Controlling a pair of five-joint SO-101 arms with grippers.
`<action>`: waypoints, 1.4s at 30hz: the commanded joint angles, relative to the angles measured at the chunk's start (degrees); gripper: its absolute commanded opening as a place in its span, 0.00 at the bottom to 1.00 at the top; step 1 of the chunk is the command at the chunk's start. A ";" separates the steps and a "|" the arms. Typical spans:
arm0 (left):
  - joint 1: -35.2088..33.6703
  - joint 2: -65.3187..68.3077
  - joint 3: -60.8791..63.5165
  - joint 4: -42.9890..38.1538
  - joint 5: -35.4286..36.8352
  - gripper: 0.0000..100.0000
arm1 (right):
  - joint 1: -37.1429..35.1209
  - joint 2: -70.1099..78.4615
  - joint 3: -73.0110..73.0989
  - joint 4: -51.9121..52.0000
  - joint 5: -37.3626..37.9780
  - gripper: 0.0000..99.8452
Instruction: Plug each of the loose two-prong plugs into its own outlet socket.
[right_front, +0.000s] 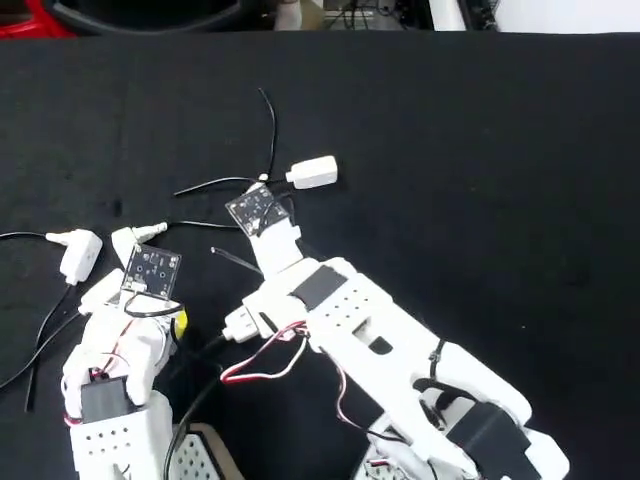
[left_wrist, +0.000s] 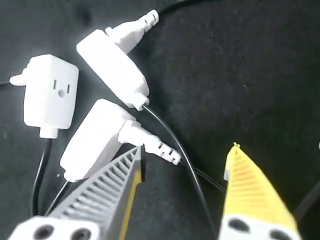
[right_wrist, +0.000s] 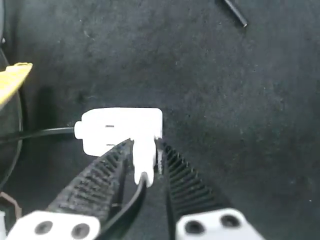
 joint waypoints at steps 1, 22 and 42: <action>-0.57 -0.26 -0.48 -1.14 -0.09 0.26 | -0.79 0.40 -0.13 -1.32 -2.11 0.01; 0.40 -0.09 -1.54 -0.62 -0.09 0.26 | -3.52 -2.77 -8.13 11.69 -3.34 0.35; 27.03 3.69 -6.02 3.78 -1.05 0.33 | 23.91 -22.99 -8.31 28.13 16.44 0.01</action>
